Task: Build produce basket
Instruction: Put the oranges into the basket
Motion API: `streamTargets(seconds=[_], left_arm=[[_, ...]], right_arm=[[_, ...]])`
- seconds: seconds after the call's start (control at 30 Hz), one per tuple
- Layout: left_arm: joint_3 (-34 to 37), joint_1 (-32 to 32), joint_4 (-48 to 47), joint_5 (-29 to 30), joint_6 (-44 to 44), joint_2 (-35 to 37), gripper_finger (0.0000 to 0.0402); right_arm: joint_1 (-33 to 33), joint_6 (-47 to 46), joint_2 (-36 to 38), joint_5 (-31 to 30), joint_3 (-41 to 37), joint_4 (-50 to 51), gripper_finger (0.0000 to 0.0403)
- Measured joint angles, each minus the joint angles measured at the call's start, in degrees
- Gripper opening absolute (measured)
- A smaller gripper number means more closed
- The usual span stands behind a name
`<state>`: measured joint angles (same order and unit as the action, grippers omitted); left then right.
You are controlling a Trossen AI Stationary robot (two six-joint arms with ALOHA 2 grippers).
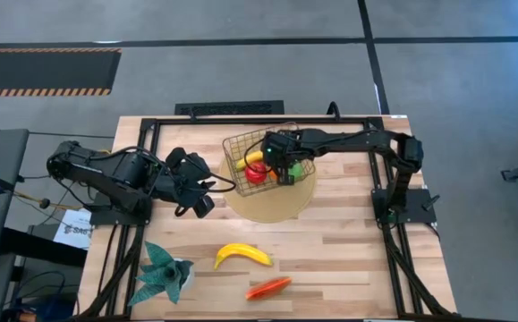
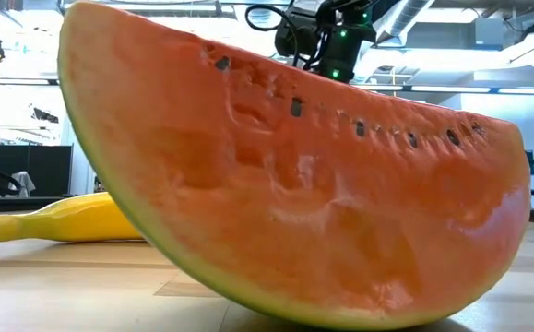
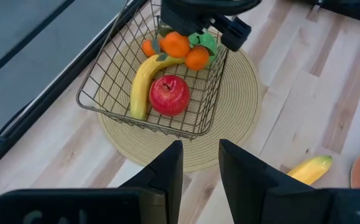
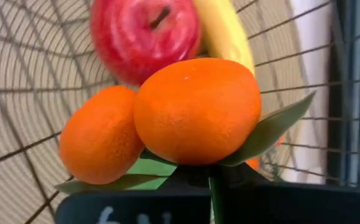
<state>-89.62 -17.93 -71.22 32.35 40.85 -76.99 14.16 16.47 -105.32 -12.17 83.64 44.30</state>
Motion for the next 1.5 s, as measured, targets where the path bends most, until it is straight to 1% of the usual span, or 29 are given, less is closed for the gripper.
streamTargets(seconds=[0.2, 0.47, 0.57, 0.7, 0.87, 1.13, 1.3, 1.5], left_arm=[[0.0, 0.0, 0.0, 0.0, 0.4, 0.0, 0.009], [0.0, 0.0, 0.0, 0.0, 0.4, 0.0, 0.009], [0.0, 0.0, 0.0, 0.0, 0.4, 0.0, 0.009], [0.0, 0.0, 0.0, 0.0, 0.6, 0.0, 0.009], [0.0, 0.0, 0.0, 0.0, 0.6, 0.0, 0.009], [0.0, 0.0, 0.0, -0.4, 1.0, 0.0, 0.009], [0.0, 0.0, 0.0, -0.5, 1.1, 0.0, 0.009], [0.1, 0.0, -0.2, -0.6, 1.9, 0.0, 0.009]], right_arm=[[-0.4, 1.3, 0.0, 3.1, -1.4, 0.2, 0.0], [-0.6, 2.1, 0.0, 3.5, -1.5, -0.1, 0.0], [-0.5, 2.8, 0.0, 4.8, -1.5, -0.3, 0.0], [-0.4, 3.2, 0.0, 4.8, -1.5, -2.0, 0.0], [0.3, 3.3, 0.0, 4.8, -1.5, -4.6, 0.0], [1.6, 3.1, -0.1, 5.8, -1.4, -4.6, 0.0], [1.8, 2.9, -3.1, 6.4, -1.5, -3.4, 0.0], [0.9, 3.0, -5.5, 7.4, -1.3, -4.7, 0.0]])
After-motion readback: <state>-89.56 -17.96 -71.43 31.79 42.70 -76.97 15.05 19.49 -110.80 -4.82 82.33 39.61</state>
